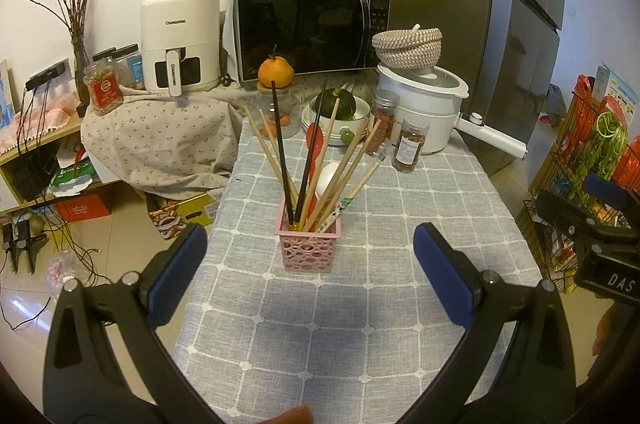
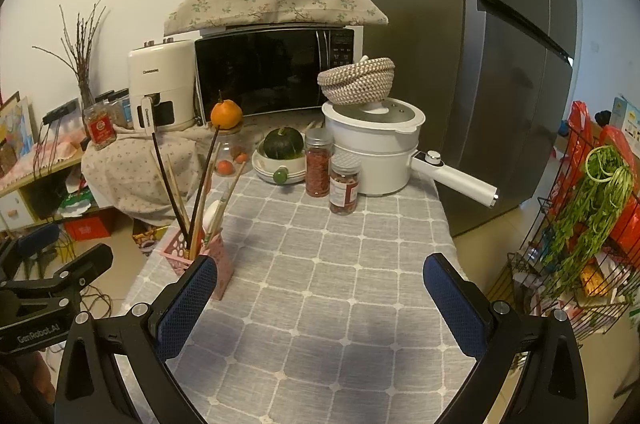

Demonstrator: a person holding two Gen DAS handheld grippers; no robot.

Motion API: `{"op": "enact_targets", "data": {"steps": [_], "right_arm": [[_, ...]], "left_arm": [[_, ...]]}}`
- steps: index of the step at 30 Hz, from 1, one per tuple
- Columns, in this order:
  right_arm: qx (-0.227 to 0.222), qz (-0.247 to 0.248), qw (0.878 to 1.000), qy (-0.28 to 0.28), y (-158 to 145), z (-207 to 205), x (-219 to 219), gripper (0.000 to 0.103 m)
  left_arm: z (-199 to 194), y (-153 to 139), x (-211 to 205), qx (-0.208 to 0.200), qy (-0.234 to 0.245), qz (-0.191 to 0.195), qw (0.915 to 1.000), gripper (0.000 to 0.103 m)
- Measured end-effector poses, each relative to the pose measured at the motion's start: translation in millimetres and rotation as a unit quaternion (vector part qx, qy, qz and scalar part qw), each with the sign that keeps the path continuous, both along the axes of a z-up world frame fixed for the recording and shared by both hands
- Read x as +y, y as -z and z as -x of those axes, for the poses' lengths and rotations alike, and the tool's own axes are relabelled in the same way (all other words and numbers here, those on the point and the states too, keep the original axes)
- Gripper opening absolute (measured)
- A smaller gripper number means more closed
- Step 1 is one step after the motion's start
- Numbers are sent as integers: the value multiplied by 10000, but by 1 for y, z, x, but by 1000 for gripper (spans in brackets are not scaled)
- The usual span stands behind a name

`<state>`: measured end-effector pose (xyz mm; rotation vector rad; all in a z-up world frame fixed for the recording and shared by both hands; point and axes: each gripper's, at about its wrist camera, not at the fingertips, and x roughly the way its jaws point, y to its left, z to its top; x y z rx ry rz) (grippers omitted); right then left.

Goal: Organize utensils

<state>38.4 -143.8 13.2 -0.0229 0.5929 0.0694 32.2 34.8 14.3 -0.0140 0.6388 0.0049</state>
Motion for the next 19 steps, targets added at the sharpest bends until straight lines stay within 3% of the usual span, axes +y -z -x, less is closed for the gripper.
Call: {"op": "enact_targets", "data": {"steps": [19], "right_arm": [[81, -57, 9999, 22, 2, -2, 1, 103]], "left_arm": [[1, 0, 0, 8, 16, 18, 10000, 103]]}}
